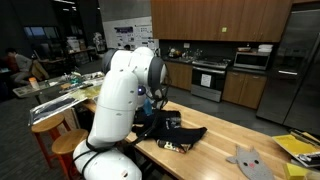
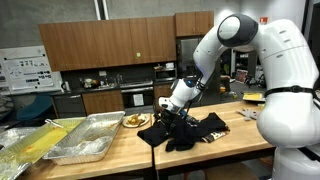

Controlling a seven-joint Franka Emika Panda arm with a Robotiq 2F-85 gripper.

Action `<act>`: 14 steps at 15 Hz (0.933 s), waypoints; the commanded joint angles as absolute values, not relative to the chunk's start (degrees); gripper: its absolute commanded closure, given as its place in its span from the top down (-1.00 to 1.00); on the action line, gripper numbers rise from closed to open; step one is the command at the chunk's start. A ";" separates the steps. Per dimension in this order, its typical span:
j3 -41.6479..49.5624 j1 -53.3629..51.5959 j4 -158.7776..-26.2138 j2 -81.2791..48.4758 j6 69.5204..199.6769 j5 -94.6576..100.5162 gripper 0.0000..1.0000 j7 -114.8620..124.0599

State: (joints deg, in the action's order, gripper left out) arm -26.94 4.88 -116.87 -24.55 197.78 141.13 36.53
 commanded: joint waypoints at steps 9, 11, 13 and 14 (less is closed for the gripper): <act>-37.12 10.06 -113.26 -30.52 197.75 146.10 1.00 32.97; -31.07 5.00 -113.34 -29.56 197.89 143.84 1.00 32.56; -25.32 -0.59 -113.59 -29.51 197.82 144.25 1.00 32.09; -22.77 -3.34 -113.21 -29.66 197.90 144.79 1.00 32.80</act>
